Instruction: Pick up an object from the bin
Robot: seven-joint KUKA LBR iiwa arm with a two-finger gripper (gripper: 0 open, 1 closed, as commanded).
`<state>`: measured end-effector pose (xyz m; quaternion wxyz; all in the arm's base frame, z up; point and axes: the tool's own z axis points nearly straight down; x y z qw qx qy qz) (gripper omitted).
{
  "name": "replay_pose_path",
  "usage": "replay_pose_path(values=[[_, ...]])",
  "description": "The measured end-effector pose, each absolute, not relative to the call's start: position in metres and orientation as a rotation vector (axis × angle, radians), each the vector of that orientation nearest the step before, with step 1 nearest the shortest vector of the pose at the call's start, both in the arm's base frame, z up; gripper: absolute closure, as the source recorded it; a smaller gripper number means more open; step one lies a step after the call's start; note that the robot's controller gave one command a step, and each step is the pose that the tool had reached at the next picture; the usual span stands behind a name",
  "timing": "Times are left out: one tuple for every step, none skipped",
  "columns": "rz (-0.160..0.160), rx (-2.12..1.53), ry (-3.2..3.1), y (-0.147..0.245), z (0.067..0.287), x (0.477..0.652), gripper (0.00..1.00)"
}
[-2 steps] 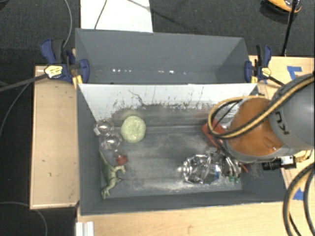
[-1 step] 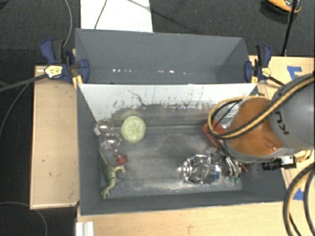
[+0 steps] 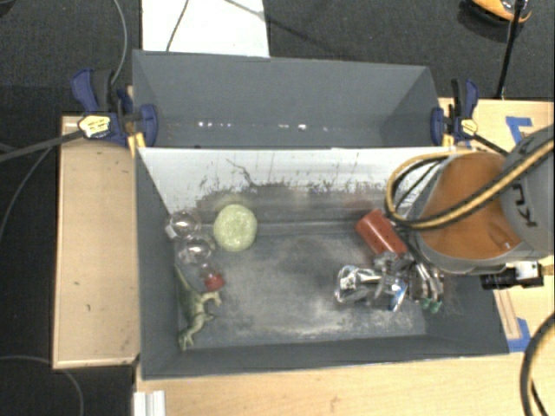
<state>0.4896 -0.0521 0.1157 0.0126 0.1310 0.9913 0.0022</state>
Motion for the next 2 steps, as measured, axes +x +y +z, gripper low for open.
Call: replay_pose_path(values=[[0.005, 0.417, 3.082, -0.061, 0.172, 0.493, 1.00], [0.007, 0.434, 3.082, -0.050, 0.201, 0.506, 1.00]])
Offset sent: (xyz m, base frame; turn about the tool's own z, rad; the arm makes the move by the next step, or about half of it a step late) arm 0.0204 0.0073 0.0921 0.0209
